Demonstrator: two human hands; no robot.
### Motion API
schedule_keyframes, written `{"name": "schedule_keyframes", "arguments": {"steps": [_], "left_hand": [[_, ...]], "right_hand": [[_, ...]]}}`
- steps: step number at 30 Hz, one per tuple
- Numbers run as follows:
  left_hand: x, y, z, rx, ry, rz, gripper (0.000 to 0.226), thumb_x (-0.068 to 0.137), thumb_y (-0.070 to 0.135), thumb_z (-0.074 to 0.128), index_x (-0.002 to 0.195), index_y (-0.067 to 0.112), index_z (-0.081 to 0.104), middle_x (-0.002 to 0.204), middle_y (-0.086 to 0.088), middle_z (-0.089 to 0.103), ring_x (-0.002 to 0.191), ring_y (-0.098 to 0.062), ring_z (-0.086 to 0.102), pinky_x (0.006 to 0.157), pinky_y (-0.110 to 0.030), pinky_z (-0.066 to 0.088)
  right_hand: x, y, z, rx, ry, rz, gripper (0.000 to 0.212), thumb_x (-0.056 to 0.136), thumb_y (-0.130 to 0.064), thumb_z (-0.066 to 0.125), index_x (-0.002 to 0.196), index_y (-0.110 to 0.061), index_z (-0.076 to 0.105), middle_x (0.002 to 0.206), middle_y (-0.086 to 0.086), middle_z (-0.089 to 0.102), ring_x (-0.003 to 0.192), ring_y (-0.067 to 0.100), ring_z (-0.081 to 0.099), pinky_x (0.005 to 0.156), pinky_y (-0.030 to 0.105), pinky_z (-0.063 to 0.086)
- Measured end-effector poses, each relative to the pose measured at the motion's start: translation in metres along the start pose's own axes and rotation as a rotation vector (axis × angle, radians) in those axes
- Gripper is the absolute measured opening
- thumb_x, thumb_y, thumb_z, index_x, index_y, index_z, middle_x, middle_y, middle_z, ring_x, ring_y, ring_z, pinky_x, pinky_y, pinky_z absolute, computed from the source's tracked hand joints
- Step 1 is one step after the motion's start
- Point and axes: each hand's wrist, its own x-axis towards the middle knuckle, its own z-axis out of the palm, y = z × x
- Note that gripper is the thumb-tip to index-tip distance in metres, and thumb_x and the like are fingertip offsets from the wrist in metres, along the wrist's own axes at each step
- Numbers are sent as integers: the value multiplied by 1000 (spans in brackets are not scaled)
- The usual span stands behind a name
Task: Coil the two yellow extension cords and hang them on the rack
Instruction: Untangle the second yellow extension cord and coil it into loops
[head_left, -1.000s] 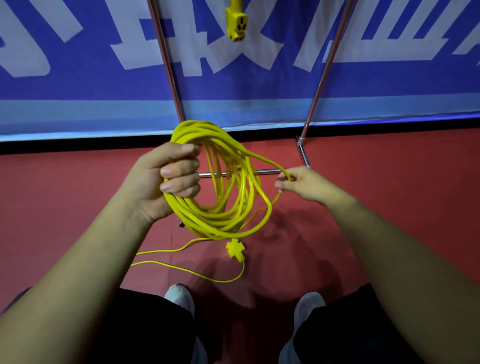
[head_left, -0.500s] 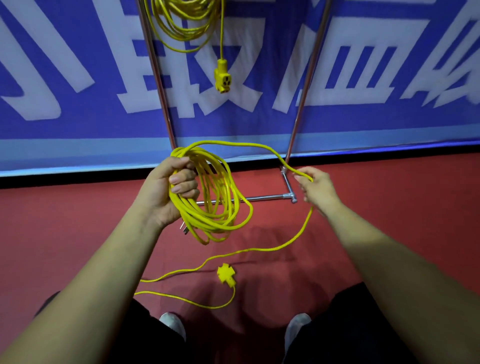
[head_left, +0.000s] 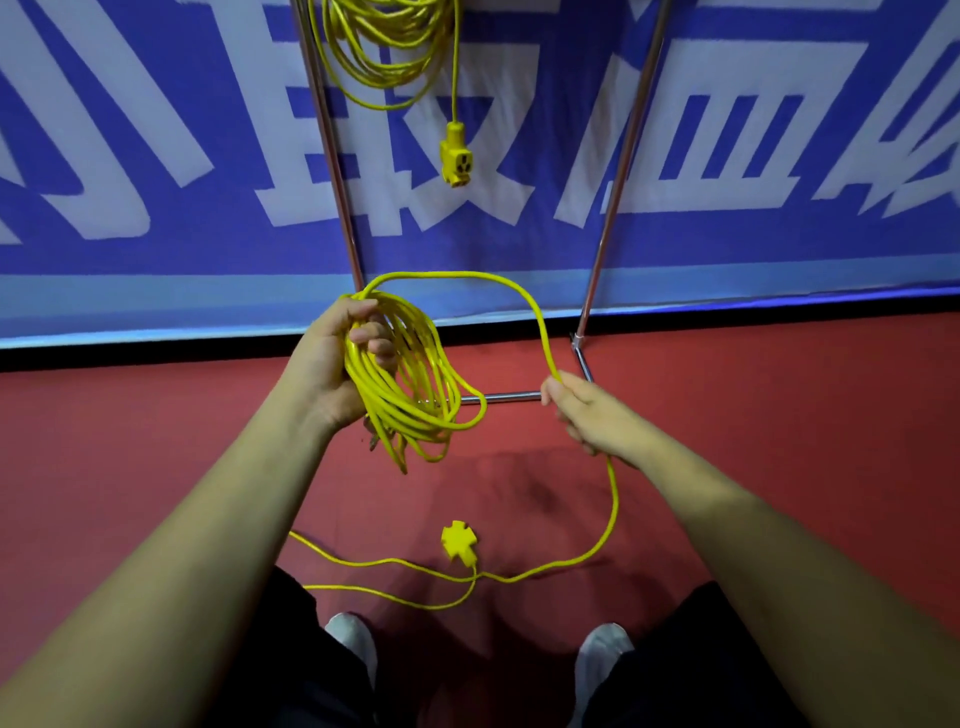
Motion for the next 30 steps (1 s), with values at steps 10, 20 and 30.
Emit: {"name": "schedule_keyframes", "arguments": {"steps": [10, 20, 30], "left_hand": [[21, -16, -26, 133, 32, -119, 24, 53, 21, 84, 66, 12, 66, 110, -21, 71, 103, -29, 70, 76, -31, 60], [36, -8, -28, 222, 152, -85, 21, 92, 17, 47, 100, 6, 63, 55, 6, 60, 53, -6, 63, 49, -15, 50], [35, -42, -21, 689, -42, -211, 11, 93, 3, 54, 100, -5, 55, 97, -30, 70, 86, -32, 73, 83, -39, 58]], "right_hand": [[32, -14, 20, -89, -28, -30, 33, 105, -34, 33, 100, -11, 56, 65, -12, 41, 46, -6, 46, 46, 10, 34], [67, 18, 41, -385, -176, 12, 8, 95, -20, 59, 95, -12, 62, 79, 1, 59, 66, 9, 48, 66, 31, 40], [43, -53, 41, -408, -893, -24, 13, 88, -19, 69, 93, -11, 77, 50, -8, 53, 49, 3, 40, 50, 22, 33]]}}
